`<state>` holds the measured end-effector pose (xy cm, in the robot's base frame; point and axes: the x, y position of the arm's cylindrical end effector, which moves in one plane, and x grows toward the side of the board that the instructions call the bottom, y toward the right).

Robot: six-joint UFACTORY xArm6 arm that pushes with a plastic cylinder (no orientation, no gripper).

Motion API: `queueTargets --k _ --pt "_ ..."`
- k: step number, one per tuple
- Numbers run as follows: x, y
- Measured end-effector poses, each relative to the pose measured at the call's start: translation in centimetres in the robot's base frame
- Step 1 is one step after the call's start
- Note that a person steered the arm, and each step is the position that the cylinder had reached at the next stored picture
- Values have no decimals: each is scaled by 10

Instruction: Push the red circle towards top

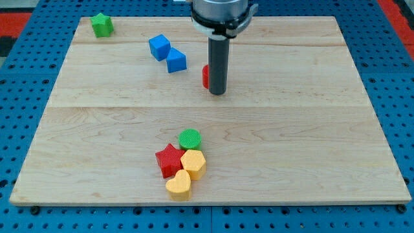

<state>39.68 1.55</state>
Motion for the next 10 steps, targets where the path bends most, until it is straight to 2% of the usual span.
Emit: queueTargets --k 4,5,7,8,9,10 --pt "-142 0" --pt "-143 19" --pt "-80 25" --pt "-78 -21" --pt "-98 -59" --pt "-128 -63"
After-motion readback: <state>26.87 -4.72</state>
